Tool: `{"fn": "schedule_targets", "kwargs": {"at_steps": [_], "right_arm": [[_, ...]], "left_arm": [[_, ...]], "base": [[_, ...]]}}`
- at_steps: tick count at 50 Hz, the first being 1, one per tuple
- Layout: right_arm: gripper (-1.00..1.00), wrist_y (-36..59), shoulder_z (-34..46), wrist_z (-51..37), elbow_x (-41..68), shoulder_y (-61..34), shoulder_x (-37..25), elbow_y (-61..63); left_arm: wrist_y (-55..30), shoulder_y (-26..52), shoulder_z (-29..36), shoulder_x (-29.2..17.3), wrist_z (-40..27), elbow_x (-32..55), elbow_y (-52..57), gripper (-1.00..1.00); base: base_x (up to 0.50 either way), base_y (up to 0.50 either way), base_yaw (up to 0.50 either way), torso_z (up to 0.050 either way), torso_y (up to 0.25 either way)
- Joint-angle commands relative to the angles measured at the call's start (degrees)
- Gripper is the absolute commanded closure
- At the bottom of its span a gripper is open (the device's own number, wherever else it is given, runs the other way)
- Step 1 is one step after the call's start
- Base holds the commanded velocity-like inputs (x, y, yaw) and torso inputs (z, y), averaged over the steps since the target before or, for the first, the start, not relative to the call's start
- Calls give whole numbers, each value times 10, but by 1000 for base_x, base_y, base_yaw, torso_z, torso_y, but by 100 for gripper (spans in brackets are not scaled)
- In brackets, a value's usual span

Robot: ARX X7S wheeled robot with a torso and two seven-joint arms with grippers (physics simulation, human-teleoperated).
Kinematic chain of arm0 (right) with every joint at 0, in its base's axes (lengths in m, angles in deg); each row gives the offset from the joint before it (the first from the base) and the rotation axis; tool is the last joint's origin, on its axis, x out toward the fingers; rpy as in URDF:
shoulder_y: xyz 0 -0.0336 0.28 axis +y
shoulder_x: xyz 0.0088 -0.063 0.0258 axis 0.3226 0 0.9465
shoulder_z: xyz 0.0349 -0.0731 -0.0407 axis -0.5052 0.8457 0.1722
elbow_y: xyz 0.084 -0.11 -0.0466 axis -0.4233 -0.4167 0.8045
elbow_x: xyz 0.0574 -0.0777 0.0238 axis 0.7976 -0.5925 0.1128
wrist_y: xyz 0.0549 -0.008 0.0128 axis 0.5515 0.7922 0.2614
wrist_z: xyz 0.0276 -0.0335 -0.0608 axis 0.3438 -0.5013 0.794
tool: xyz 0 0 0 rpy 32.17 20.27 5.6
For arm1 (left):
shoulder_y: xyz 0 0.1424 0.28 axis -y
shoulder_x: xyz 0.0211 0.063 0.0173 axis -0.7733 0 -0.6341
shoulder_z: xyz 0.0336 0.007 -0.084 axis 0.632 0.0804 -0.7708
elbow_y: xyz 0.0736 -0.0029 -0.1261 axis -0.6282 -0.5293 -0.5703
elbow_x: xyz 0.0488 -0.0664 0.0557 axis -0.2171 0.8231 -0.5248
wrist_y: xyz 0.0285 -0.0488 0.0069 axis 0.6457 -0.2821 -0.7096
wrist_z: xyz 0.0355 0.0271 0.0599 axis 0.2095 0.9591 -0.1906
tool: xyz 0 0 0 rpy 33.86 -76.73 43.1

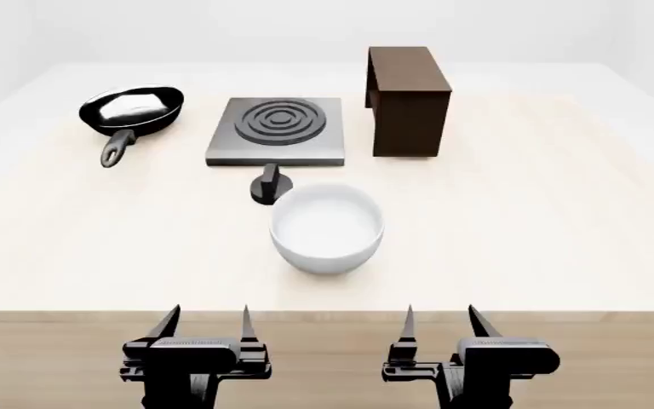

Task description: Turn on the stove.

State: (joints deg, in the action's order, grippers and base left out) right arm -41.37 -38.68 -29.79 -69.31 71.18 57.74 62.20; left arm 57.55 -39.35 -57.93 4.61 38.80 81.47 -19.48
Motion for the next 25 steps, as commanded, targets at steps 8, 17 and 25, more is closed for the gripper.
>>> {"fn": "schedule_targets", "kwargs": {"at_steps": [8, 17, 25], "right_arm": [[-100, -4, 42, -46, 25, 1, -38, 4], [-100, -7, 50, -54, 30, -1, -45, 2], [-100, -37, 54, -59, 37, 5, -49, 8]], "left_arm": [[-14, -1, 31, -20, -31, 2, 12, -100], [210, -34, 29, -25, -90, -8, 17, -100], [325, -56, 41, -35, -141, -81, 20, -100]], "base": [[0, 0, 0, 0, 0], [0, 0, 0, 0, 0], [0, 0, 0, 0, 0]]}}
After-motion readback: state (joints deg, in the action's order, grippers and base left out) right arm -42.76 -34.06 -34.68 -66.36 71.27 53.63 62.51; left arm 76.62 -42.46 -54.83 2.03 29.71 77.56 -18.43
